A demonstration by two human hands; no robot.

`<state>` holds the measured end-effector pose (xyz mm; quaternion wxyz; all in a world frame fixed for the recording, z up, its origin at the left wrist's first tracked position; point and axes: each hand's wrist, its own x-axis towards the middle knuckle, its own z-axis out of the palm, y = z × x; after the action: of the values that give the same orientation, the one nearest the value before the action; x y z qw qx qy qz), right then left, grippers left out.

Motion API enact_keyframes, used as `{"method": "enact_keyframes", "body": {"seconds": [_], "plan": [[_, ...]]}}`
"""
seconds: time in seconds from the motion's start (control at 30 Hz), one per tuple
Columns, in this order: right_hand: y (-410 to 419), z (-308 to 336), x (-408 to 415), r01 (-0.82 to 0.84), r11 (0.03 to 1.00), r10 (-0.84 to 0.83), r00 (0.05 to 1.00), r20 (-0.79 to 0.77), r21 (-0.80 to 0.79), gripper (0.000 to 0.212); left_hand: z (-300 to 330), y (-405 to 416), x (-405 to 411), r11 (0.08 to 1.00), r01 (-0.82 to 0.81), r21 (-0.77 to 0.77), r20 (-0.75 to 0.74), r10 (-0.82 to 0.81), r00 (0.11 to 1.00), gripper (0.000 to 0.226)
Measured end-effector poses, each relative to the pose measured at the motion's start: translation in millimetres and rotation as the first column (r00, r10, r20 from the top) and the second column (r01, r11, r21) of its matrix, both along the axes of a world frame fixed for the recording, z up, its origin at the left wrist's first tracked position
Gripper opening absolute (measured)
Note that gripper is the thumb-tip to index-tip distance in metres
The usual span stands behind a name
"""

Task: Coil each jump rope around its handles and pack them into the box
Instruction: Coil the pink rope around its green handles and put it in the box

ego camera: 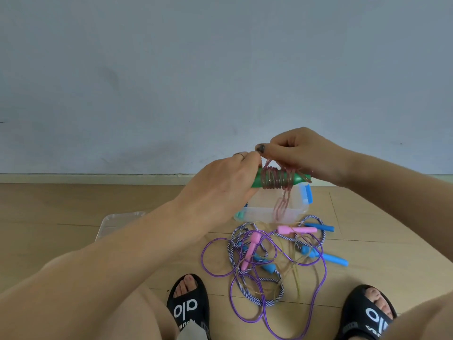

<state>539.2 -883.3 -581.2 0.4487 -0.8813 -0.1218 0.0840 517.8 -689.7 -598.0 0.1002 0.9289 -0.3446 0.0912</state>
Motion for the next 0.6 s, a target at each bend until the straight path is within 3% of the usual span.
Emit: {"method": "enact_keyframes", "body": {"seconds": [0.17,0.3,0.43,0.6], "plan": [[2.1,-12.0,-0.4,-0.007,0.993,0.018,0.995,-0.094,0.117,0.052,3.7,3.9,4.4,0.995,0.089,-0.042,0.081,-0.086,0.993,0.020],[2.7,-28.3,-2.9,-0.024,0.983,0.071,0.964,-0.257,0.180,0.049,3.6,5.0,5.4,0.989,0.148,0.001,0.086,-0.148,0.985,0.024],[2.9,-43.0,-9.9,-0.068,0.963,0.162,0.920,-0.358,0.262,0.030,6.1,4.2,4.4,0.986,0.155,-0.059,0.078,-0.151,0.985,0.027],[26.2,-46.5,-14.8,0.120,0.990,-0.082,0.909,-0.408,0.068,0.040,6.3,8.7,13.7,0.996,0.030,-0.083,-0.049,-0.034,0.998,0.021]]}}
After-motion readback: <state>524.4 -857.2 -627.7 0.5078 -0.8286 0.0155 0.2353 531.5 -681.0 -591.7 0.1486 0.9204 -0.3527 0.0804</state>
